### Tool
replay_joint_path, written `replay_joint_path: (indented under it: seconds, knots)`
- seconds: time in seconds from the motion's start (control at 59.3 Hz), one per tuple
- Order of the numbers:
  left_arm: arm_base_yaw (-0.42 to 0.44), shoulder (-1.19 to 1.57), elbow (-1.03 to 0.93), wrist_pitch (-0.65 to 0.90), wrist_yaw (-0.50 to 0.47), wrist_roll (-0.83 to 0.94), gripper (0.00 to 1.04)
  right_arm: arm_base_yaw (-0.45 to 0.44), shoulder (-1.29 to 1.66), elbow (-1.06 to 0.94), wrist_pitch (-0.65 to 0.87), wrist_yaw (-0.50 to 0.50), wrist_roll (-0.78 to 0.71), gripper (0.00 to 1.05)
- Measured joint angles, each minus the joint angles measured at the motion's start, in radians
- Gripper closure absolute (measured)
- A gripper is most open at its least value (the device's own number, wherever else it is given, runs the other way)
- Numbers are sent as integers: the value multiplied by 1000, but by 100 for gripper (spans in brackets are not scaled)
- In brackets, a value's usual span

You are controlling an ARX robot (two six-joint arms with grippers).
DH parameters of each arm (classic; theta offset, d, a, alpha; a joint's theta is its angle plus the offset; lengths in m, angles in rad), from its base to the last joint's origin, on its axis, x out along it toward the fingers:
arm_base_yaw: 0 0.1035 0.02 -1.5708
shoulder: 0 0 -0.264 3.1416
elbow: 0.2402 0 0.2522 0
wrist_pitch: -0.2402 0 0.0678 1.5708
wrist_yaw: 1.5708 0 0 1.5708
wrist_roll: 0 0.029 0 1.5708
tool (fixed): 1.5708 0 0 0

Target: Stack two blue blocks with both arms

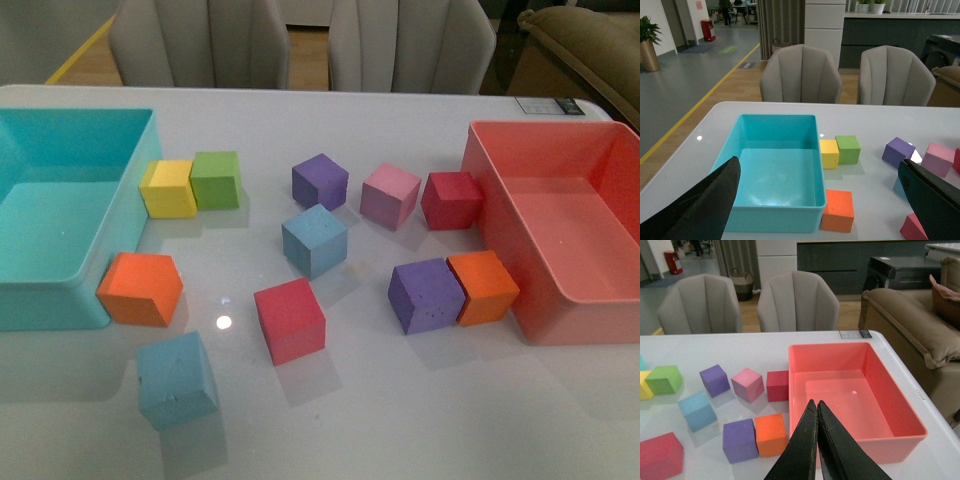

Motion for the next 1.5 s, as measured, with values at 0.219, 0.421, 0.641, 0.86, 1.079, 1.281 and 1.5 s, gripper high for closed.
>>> replay_joint_path:
  seconds: [0.219,0.421,0.641,0.86,1.079,1.281,1.5]
  knots:
    - [-16,31,18,-55,-60,37,9,0,0,0,0,0,0,50]
    - [-392,560,306,-291,-422,196,9,0,-2,0,0,2,0,12]
    - [-583,1038,515,-64,-358,39,9,0,-2,0,0,2,1,9]
    - [-666,1463,642,15,-344,-161,9,0,-2,0,0,2,1,9]
    - [-712,1707,734,8,-339,-306,9,0,-2,0,0,2,1,9]
    - [-675,1827,813,-11,-316,-367,9,0,-2,0,0,2,1,9]
    - [-577,1865,888,-61,-344,-426,9,0,-2,0,0,2,1,9]
